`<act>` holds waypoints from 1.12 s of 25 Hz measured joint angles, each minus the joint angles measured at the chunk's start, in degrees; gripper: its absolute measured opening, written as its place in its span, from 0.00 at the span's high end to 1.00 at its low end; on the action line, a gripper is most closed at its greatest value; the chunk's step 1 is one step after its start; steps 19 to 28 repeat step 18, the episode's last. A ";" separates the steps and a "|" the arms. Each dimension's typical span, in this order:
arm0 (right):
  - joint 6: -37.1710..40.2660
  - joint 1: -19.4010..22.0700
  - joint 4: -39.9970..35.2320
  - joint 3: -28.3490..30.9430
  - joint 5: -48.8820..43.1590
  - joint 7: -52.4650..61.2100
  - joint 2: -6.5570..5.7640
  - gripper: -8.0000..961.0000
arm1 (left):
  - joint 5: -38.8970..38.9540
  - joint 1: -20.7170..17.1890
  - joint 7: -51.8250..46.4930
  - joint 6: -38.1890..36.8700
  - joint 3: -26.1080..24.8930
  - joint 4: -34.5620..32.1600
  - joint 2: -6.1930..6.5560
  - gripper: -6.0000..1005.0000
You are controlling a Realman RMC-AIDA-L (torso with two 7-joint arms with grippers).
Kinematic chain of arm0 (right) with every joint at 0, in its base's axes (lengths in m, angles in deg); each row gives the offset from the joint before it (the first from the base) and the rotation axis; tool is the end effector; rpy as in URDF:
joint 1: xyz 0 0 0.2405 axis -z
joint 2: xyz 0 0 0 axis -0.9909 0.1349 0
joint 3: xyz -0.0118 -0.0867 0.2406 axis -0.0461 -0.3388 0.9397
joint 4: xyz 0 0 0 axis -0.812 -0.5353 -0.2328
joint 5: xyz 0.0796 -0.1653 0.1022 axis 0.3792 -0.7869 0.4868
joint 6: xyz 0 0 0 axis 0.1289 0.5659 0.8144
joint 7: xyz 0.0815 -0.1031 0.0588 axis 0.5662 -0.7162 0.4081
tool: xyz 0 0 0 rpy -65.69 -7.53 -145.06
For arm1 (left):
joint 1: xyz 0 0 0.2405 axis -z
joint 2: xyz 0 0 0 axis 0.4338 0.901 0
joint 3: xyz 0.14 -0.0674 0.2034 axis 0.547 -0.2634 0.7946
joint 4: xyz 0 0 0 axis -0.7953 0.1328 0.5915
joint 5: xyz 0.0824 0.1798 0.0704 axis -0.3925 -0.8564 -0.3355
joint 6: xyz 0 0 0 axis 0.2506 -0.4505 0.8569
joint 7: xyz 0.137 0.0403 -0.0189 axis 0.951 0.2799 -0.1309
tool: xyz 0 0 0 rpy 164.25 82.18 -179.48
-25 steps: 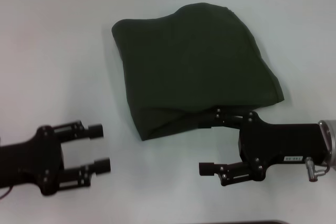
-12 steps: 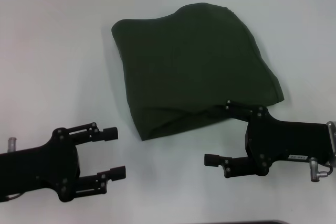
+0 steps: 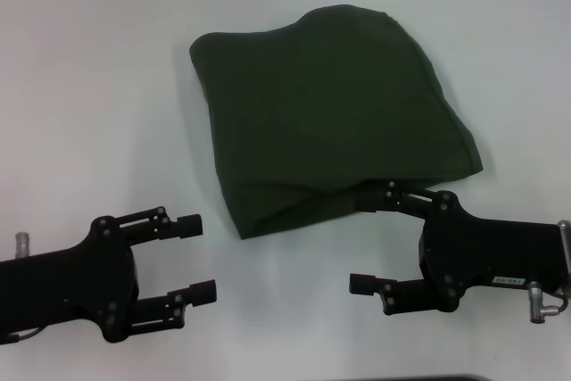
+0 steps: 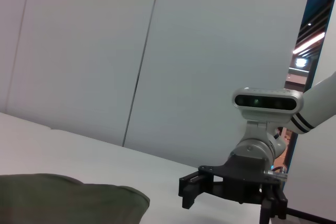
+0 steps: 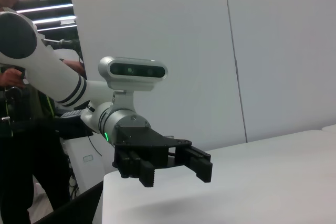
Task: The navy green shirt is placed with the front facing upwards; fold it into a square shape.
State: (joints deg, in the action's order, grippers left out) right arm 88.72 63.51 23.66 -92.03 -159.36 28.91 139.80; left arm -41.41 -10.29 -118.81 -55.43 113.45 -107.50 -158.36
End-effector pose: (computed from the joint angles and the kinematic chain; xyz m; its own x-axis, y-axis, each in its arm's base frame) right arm 0.2867 0.2153 -0.0502 0.7455 -0.1627 -0.6463 -0.2432 -0.9693 -0.0365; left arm -0.2966 0.2023 -0.0156 0.7275 0.2395 0.6429 0.3032 -0.9529 0.0118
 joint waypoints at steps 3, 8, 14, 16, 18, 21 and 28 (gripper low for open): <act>-0.02 -0.05 0.03 0.02 -0.01 -0.01 -0.02 0.02 | -0.11 0.04 -0.04 -0.11 0.21 0.08 -0.03 0.28; -0.16 -0.16 0.12 0.01 -0.06 -0.03 -0.01 0.02 | -0.19 -0.14 -0.09 -0.29 0.27 0.11 -0.05 0.28; -0.14 -0.16 0.12 -0.01 -0.05 -0.05 0.05 0.02 | -0.19 0.18 -0.09 -0.03 0.28 1.07 -0.06 0.28; -0.08 -0.20 0.12 -0.02 -0.08 -0.06 0.06 0.02 | -0.19 0.25 -0.09 -0.01 0.28 1.12 -0.03 0.28; 0.00 -0.26 0.12 -0.01 -0.12 -0.04 0.07 0.02 | -0.19 0.28 -0.09 -0.01 0.27 1.13 0.02 0.28; 0.00 -0.26 0.12 -0.01 -0.12 -0.04 0.07 0.02 | -0.19 0.28 -0.09 -0.01 0.27 1.13 0.02 0.28; 0.00 -0.26 0.12 -0.01 -0.12 -0.04 0.07 0.02 | -0.19 0.28 -0.09 -0.01 0.27 1.13 0.02 0.28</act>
